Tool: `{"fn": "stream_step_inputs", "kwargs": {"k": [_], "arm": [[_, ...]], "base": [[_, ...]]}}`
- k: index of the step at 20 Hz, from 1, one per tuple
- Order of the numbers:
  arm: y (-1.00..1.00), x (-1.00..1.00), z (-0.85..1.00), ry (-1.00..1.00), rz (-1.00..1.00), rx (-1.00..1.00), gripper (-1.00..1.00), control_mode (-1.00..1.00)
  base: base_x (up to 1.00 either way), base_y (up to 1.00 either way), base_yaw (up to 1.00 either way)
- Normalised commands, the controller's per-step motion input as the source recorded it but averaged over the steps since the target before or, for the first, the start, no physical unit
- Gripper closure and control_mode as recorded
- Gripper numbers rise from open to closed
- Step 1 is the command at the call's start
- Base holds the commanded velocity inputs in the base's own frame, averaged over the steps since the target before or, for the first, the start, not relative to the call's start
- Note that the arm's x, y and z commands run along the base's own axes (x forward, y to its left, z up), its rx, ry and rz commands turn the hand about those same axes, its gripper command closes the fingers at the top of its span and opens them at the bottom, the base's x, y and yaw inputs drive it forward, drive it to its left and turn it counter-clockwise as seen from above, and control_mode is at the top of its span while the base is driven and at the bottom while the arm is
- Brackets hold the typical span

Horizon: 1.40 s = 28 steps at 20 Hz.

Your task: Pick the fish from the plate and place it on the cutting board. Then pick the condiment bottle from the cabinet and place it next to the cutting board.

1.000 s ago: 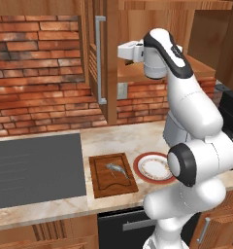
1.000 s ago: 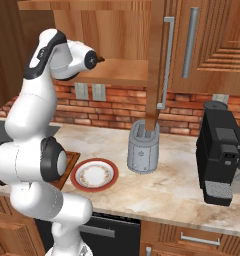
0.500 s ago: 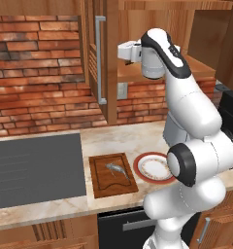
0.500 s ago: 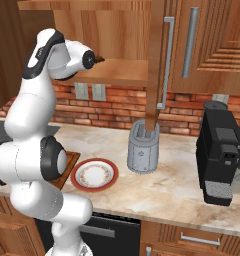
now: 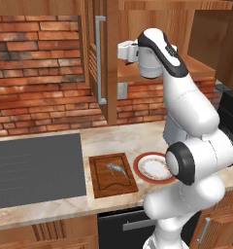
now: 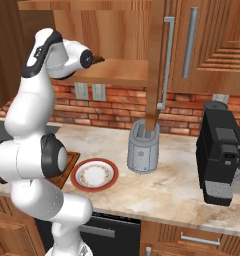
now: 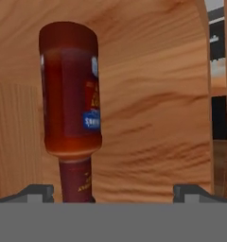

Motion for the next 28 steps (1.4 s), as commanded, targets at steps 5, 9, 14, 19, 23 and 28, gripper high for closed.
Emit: {"fn": "stream_step_inputs", "kwargs": {"k": [5,9,14,19,23,28], "arm": [[0.05,0.10,0.00,0.00,0.00,0.00,-1.00,-1.00],[0.02,0.12,0.00,0.00,0.00,0.00,-1.00,-1.00],[0.00,0.13,0.00,0.00,0.00,0.00,-1.00,-1.00],[0.01,0.09,0.00,0.00,0.00,0.00,-1.00,-1.00],[0.04,0.07,0.00,0.00,0.00,0.00,-1.00,-1.00],[0.07,0.05,0.00,0.00,0.00,0.00,-1.00,-1.00]], "base": [[0.00,0.00,0.00],[0.00,0.00,0.00],[0.00,0.00,0.00],[0.00,0.00,0.00],[0.00,0.00,0.00],[0.00,0.00,0.00]]}}
